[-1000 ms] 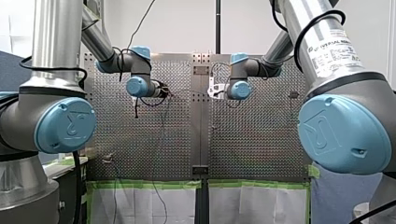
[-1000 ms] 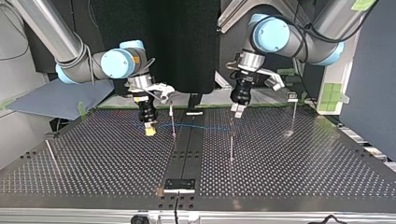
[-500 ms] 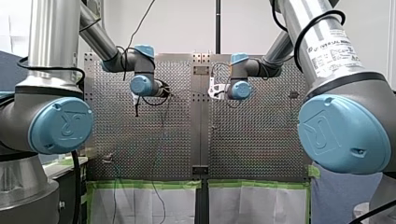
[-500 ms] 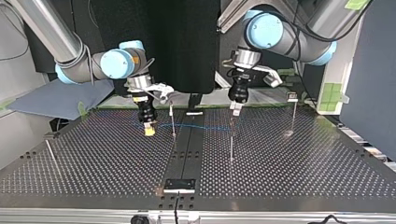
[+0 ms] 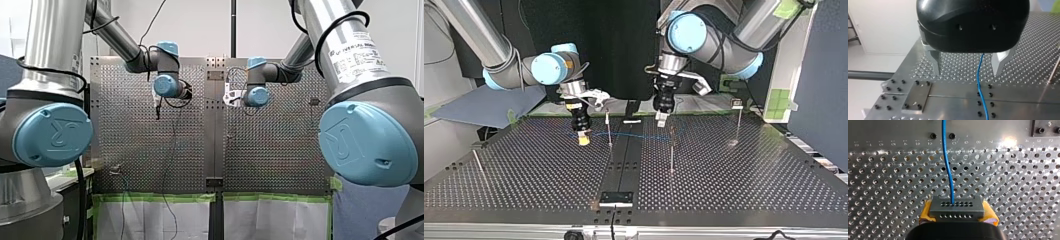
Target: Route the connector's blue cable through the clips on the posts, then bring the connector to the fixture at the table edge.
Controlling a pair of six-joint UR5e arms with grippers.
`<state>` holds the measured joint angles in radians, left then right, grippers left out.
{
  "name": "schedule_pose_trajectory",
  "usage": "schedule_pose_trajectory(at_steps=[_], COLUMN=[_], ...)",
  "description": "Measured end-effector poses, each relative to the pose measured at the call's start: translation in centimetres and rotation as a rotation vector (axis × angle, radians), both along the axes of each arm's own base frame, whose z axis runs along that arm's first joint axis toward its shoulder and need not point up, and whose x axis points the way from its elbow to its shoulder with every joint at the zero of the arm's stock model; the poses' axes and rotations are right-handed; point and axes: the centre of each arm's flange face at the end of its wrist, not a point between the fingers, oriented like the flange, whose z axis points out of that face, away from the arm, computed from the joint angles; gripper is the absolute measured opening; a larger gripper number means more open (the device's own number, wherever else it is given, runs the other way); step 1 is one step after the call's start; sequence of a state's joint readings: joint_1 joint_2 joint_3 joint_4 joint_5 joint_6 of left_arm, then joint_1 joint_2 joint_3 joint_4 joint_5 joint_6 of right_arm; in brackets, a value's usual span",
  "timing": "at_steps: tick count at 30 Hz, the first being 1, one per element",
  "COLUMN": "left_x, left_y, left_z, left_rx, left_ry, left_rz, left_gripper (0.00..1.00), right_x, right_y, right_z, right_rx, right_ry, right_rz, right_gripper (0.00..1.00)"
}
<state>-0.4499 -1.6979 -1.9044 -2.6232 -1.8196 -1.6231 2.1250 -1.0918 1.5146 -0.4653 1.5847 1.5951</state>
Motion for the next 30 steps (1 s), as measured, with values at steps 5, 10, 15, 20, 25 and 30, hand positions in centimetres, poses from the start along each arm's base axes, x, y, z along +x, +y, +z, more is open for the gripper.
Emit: schedule_pose_trajectory(at_steps=[5, 10, 15, 20, 25, 30], left_x=[0.1, 0.6, 1.5, 2.1, 2.5, 3.2], left_y=[-1.6, -2.6, -2.8, -2.9, -3.0, -4.5], left_z=[-0.3, -0.8, -0.9, -0.8, -0.9, -1.1], left_rx=[0.026, 0.020, 0.008, 0.019, 0.022, 0.007], left_ry=[0.006, 0.032, 0.061, 0.066, 0.068, 0.049], left_rz=[0.002, 0.017, 0.051, 0.089, 0.124, 0.144], left_gripper=[1.00, 1.00, 1.00, 1.00, 1.00, 1.00], right_x=[0.0, 0.0, 0.0, 0.0, 0.0, 0.0], right_y=[0.0, 0.0, 0.0, 0.0, 0.1, 0.1], right_z=[0.0, 0.0, 0.0, -0.1, -0.1, -0.1], right_rx=[0.000, 0.000, 0.002, 0.002, 0.004, 0.006], right_ry=[0.000, 0.000, 0.001, 0.002, 0.004, 0.006], right_rz=[0.003, 0.006, 0.005, 0.006, 0.006, 0.006], right_gripper=[0.00, 0.00, 0.00, 0.00, 0.00, 0.00])
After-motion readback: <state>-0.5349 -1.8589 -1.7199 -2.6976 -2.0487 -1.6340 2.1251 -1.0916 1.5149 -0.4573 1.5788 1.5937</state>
